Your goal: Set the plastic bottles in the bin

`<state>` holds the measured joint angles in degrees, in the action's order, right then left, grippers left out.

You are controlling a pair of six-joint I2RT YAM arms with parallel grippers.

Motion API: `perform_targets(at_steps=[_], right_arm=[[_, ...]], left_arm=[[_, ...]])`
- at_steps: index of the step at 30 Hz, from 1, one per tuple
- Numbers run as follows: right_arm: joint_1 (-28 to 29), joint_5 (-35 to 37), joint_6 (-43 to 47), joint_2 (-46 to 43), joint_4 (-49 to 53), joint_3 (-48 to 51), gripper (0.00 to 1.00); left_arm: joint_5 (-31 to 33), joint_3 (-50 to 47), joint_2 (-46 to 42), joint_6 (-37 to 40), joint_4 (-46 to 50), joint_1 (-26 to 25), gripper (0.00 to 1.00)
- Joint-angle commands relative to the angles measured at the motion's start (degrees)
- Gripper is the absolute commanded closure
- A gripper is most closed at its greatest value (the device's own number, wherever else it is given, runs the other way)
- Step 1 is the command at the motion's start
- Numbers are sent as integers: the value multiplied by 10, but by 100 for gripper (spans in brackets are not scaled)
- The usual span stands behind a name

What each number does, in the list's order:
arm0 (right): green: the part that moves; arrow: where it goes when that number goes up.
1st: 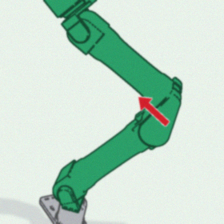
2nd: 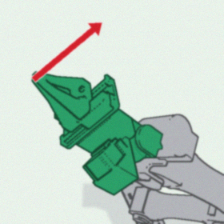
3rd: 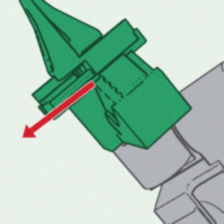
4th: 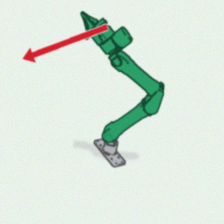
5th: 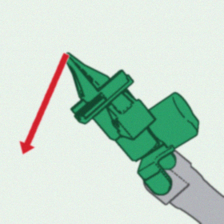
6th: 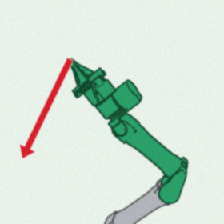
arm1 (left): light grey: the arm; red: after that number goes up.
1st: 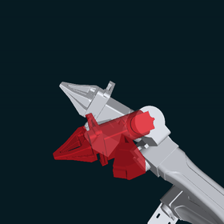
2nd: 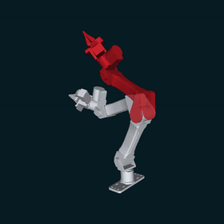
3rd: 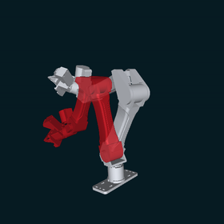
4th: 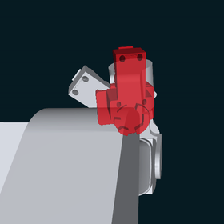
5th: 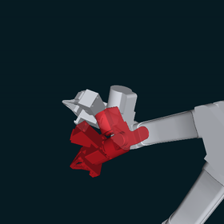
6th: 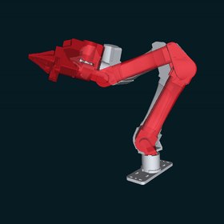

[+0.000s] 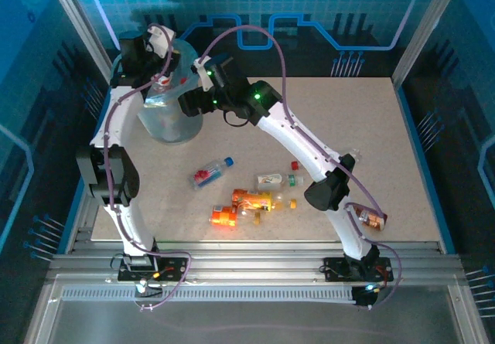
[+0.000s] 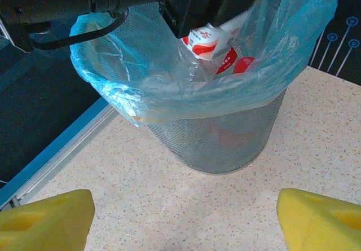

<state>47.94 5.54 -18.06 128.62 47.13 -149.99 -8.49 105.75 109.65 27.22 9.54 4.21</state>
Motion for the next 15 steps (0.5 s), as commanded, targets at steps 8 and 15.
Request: perform_targets(at_steps=[8,15], right_arm=[[0,12,-23,-45,16,3,15],[-8,33,-39,-76,45,8,15]], left_arm=[[-24,173,-25,-162,104,-2,15],[-9,228,-55,-258,190,-3,20]])
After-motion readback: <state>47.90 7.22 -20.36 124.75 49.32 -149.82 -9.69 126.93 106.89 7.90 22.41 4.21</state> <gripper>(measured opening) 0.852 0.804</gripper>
